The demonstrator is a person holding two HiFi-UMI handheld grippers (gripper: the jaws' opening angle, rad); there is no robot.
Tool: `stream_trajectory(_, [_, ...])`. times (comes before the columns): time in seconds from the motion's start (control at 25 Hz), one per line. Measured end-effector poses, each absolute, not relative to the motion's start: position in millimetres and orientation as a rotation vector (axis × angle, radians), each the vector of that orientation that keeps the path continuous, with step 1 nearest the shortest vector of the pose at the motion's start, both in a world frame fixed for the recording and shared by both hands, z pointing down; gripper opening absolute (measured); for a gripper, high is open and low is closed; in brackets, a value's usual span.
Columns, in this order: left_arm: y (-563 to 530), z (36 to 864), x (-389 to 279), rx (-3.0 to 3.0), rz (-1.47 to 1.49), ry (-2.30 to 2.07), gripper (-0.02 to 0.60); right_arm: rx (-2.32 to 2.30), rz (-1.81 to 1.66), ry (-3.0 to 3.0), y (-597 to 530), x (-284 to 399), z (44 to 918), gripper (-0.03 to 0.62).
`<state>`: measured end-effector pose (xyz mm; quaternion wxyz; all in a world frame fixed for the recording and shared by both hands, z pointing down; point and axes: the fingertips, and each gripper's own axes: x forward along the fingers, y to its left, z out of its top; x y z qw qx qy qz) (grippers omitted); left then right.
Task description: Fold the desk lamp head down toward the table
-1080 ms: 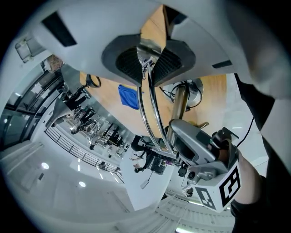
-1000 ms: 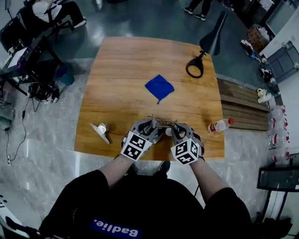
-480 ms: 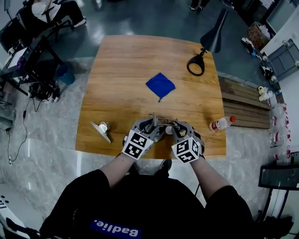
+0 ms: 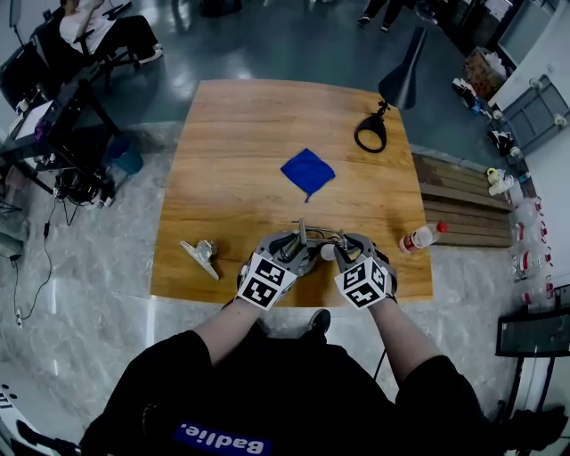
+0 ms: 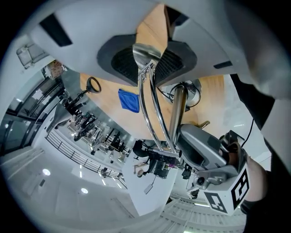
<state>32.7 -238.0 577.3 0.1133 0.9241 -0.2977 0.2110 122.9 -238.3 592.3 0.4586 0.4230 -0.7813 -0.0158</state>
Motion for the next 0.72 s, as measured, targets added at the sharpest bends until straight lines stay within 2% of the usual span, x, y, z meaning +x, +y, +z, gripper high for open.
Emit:
stream_trajectory(0.4, [-177,576,3,2.585,0.457,-0.845,0.130,1.231,0.208,-2.103,-158,110,566,0.101])
stream_trajectory(0.72, [-81,515,43,2.625,0.385,-1.001,0.130,1.224,0.378,-2.424,-70,129,530,0.100])
